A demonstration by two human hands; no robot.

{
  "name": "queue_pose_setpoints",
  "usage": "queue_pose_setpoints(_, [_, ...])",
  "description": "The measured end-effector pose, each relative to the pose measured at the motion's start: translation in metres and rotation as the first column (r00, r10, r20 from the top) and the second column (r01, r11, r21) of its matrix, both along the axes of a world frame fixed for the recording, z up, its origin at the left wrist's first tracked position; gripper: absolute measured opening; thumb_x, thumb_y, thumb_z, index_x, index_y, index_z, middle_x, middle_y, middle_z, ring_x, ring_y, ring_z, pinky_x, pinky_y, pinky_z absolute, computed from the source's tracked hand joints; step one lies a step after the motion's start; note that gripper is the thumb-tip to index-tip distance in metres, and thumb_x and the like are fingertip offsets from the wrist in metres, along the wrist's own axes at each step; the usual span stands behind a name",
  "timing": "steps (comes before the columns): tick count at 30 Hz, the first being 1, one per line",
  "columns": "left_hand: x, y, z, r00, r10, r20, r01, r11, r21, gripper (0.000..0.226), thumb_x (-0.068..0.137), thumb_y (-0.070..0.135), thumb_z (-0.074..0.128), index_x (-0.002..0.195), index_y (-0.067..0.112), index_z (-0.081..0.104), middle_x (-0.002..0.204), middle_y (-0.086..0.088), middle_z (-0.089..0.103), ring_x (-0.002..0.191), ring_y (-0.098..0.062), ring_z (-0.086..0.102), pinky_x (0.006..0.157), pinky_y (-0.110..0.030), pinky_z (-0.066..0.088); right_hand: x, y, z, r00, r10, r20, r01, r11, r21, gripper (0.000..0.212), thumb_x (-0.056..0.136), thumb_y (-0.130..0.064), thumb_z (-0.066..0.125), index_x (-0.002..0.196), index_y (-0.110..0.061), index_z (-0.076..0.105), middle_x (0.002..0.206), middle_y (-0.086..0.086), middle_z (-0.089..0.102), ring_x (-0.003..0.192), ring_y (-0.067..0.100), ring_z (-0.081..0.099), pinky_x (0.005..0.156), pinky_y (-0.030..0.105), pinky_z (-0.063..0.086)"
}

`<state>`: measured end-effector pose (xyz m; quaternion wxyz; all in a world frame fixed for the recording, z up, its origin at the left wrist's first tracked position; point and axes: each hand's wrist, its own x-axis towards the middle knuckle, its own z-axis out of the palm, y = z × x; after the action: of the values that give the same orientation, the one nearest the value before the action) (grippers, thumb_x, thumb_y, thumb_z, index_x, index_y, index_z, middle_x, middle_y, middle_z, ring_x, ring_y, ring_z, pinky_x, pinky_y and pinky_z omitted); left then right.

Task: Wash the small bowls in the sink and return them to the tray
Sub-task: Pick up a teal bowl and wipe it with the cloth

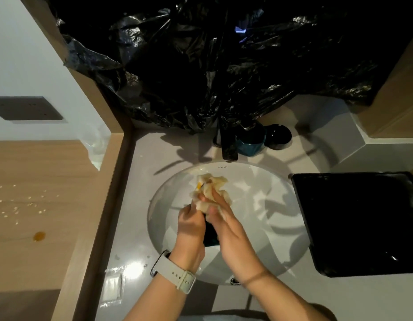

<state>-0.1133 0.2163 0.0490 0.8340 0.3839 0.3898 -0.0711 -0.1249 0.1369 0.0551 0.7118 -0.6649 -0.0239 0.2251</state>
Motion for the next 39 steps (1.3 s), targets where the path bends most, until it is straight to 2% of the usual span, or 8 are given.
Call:
queue_pose_setpoints(6, [0.0,-0.001,0.005,0.985,-0.133,-0.108,0.151,0.972,0.182,0.03,0.097,0.039,0.053,0.097,0.014,0.07,0.066,-0.002,0.074,0.06,-0.017,0.071,0.053,-0.026,0.052,0.035,-0.013,-0.001,0.973,-0.045,-0.227,0.016,0.991,-0.131,0.037,0.101,-0.043,0.033,0.098,-0.029,0.067,0.091,-0.008,0.074,0.081,-0.001,0.069,0.065,0.011,0.05])
queue_pose_setpoints(10, [-0.002,0.011,0.017,0.987,-0.151,-0.055,0.159,0.958,0.237,0.034,0.098,0.041,0.051,0.087,0.015,0.07,0.068,-0.004,0.075,0.062,-0.021,0.07,0.054,-0.029,0.053,0.021,-0.018,-0.011,0.915,-0.181,-0.362,0.196,0.981,0.004,0.046,0.101,-0.049,0.028,0.119,-0.025,0.063,0.111,-0.001,0.072,0.103,0.011,0.067,0.082,0.024,0.051])
queue_pose_setpoints(17, [0.007,-0.001,0.011,0.992,-0.119,0.048,0.072,0.824,0.562,0.043,0.099,0.039,0.048,0.068,0.011,0.057,0.063,-0.004,0.056,0.06,-0.016,0.053,0.05,-0.021,0.042,-0.005,-0.006,-0.01,0.717,-0.26,-0.646,0.451,0.881,0.145,0.037,0.103,-0.031,0.037,0.118,-0.008,0.062,0.102,0.014,0.071,0.08,0.019,0.062,0.067,0.026,0.047])
queue_pose_setpoints(21, [0.009,0.003,-0.004,0.977,-0.214,0.013,0.139,0.679,0.721,0.05,0.099,0.042,0.045,0.06,0.01,0.041,0.054,-0.003,0.04,0.054,-0.017,0.038,0.052,-0.027,0.03,-0.005,-0.022,0.0,0.741,-0.145,-0.656,0.396,0.883,0.252,0.047,0.102,-0.034,0.031,0.129,-0.004,0.055,0.127,0.02,0.061,0.117,0.032,0.056,0.098,0.04,0.044])
queue_pose_setpoints(24, [0.009,0.009,-0.006,0.973,-0.231,-0.021,0.175,0.672,0.719,0.052,0.098,0.05,0.043,0.063,0.012,0.041,0.058,-0.006,0.039,0.056,-0.02,0.038,0.056,-0.037,0.031,0.006,-0.037,0.022,0.746,-0.136,-0.652,0.412,0.863,0.291,0.049,0.098,-0.037,0.037,0.127,-0.003,0.056,0.124,0.023,0.062,0.105,0.035,0.058,0.089,0.044,0.047])
queue_pose_setpoints(30, [0.007,0.016,0.004,0.962,-0.203,-0.185,0.253,0.915,0.315,0.031,0.096,0.049,0.051,0.096,0.019,0.059,0.092,-0.01,0.064,0.085,-0.03,0.062,0.089,-0.051,0.055,0.032,-0.058,0.036,0.829,-0.407,-0.384,0.457,0.888,0.044,0.041,0.095,-0.044,0.043,0.1,-0.014,0.069,0.084,0.006,0.074,0.075,0.022,0.069,0.074,0.032,0.049])
queue_pose_setpoints(35, [0.009,0.013,0.014,0.967,-0.225,-0.12,0.249,0.936,0.251,0.031,0.1,0.037,0.047,0.09,0.016,0.069,0.067,-0.004,0.069,0.062,-0.021,0.065,0.076,-0.037,0.052,0.016,-0.047,0.011,0.984,-0.147,0.101,0.155,0.985,-0.08,0.028,0.089,-0.021,0.063,0.114,-0.009,0.064,0.108,0.002,0.062,0.089,-0.005,0.063,0.076,0.007,0.047])
queue_pose_setpoints(39, [0.004,0.006,0.015,0.943,-0.323,-0.076,0.331,0.897,0.292,0.041,0.103,0.039,0.04,0.094,0.013,0.071,0.08,-0.006,0.073,0.071,-0.02,0.069,0.068,-0.029,0.054,0.008,-0.036,-0.008,0.858,0.069,0.509,0.13,0.93,-0.345,0.016,0.093,-0.027,0.057,0.103,-0.023,0.069,0.101,-0.013,0.047,0.099,0.009,0.056,0.082,0.021,0.051])
